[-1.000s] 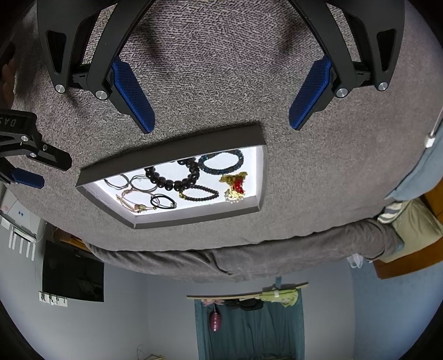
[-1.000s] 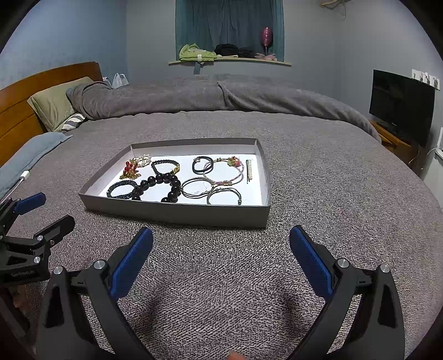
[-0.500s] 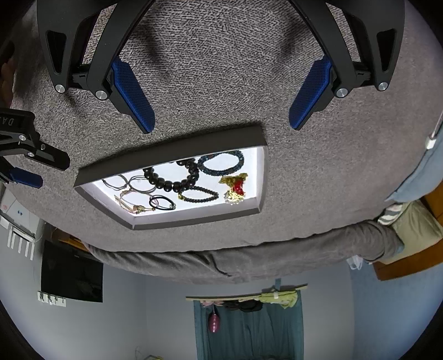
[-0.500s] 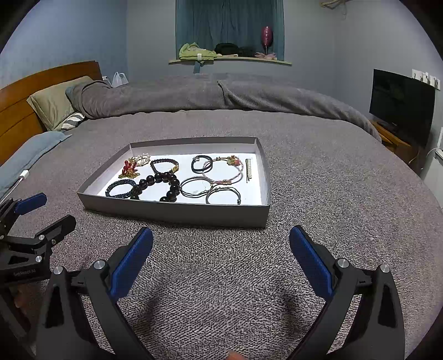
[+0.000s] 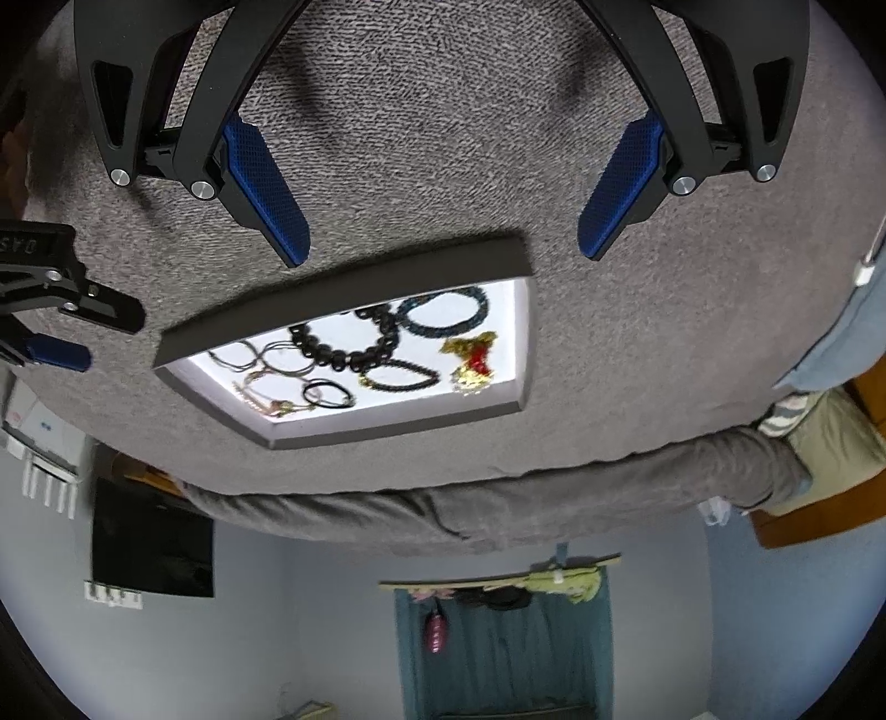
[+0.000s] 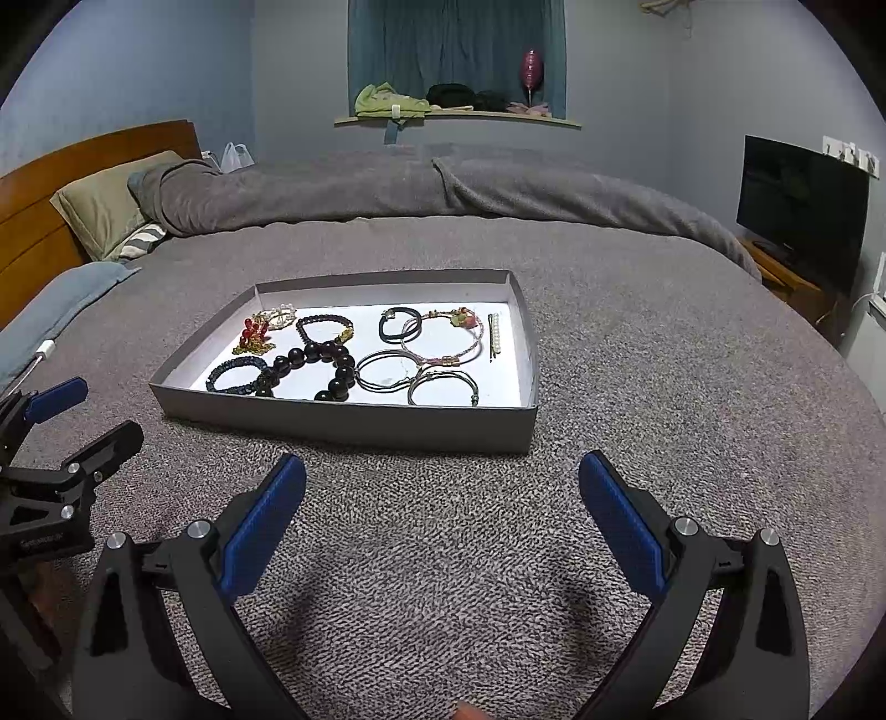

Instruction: Organize jewelry

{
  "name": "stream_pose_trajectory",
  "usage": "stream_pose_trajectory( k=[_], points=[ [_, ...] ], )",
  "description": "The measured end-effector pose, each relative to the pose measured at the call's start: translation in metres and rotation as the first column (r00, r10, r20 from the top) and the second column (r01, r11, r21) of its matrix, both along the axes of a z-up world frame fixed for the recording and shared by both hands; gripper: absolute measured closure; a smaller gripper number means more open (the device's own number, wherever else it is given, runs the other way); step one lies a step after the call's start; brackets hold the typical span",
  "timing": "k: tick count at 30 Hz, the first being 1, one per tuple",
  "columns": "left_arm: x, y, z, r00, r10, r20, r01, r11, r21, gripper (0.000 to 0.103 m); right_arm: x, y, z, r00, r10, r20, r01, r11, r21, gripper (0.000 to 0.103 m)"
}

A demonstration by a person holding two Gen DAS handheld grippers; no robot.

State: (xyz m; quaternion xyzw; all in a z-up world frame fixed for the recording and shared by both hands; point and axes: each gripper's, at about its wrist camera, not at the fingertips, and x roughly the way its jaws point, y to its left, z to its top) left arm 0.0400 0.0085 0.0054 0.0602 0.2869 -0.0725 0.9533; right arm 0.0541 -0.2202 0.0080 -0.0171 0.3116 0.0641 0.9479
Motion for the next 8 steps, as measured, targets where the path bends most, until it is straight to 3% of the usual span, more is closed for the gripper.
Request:
stream_pose_trajectory(
  k=[5,8],
  points=[
    [0.0049,0.0025,-0.0003,0.998,-0.021,-0.054,0.017,0.998,-0.065,0.006,0.0007,0.0005,-0.0011,1.0,0.0,-0.003,0.0,1.0,0.001,0.006],
    [0.0052,0.0003,-0.0016,0.999,0.005,-0.046,-0.006,0.999,-0.031,0.006,0.0012,0.0001,-0.0015,1.0,-0.001,-0.004,0.001,1.0,0.001,0.006]
  ],
)
